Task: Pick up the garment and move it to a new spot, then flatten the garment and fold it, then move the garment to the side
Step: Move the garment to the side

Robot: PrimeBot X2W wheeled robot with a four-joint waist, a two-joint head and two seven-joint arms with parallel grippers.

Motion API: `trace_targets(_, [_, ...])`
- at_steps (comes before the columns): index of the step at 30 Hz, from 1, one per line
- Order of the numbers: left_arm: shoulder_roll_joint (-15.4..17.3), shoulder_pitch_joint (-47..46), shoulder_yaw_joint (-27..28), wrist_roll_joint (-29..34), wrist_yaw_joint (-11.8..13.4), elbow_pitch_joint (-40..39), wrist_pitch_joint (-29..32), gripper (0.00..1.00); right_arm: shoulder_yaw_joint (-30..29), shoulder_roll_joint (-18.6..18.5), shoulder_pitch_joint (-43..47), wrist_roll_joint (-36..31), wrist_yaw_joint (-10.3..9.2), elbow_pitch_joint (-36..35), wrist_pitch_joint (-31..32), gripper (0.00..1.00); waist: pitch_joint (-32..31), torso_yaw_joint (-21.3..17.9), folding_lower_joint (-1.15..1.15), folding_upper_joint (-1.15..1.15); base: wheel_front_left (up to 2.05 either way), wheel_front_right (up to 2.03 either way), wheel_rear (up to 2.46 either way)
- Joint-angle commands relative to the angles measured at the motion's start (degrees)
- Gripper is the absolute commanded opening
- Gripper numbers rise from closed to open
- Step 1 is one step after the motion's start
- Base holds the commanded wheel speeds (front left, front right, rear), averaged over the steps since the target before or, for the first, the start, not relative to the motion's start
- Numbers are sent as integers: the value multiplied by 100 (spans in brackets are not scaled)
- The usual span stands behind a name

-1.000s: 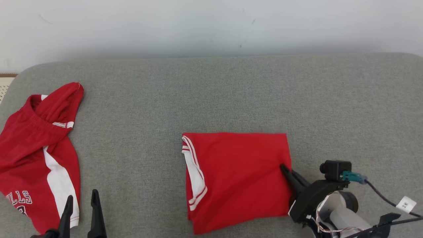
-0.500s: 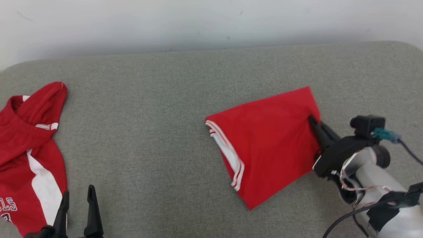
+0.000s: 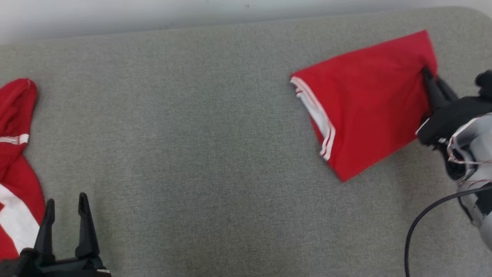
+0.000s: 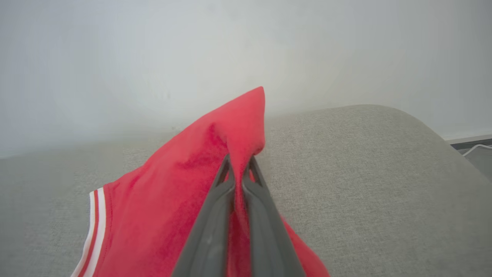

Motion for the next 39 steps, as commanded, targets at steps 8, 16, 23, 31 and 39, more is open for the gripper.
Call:
trace_targets(8, [164, -115, 138, 89, -82, -193, -18, 100, -76, -381, -631, -66, 1, 359, 0, 0, 444, -271, -1, -1, 0, 0, 0])
trace_targets(16, [287, -159, 178, 108, -78, -364, -10, 100, -36, -629, -1095, -156, 1, 705, 88, 0, 698, -396, -1, -1, 0, 0, 0])
trace_targets(23, [413, -131, 251, 82, -48, -563, 54, 100, 31, -733, -1487, -285, 1, 1007, 67, 0, 893, -484, -1, -1, 0, 0, 0])
trace_targets(31, [466, -122, 212, 103, 3, -707, 139, 100, 183, -614, -1784, -420, 1, 1357, -18, 0, 973, -496, -1, -1, 0, 0, 0])
trace_targets(39, [474, -121, 192, 67, 52, -710, 140, 100, 347, -628, -1948, -681, 1, 1784, -182, 100, 964, -458, -1, -1, 0, 0, 0])
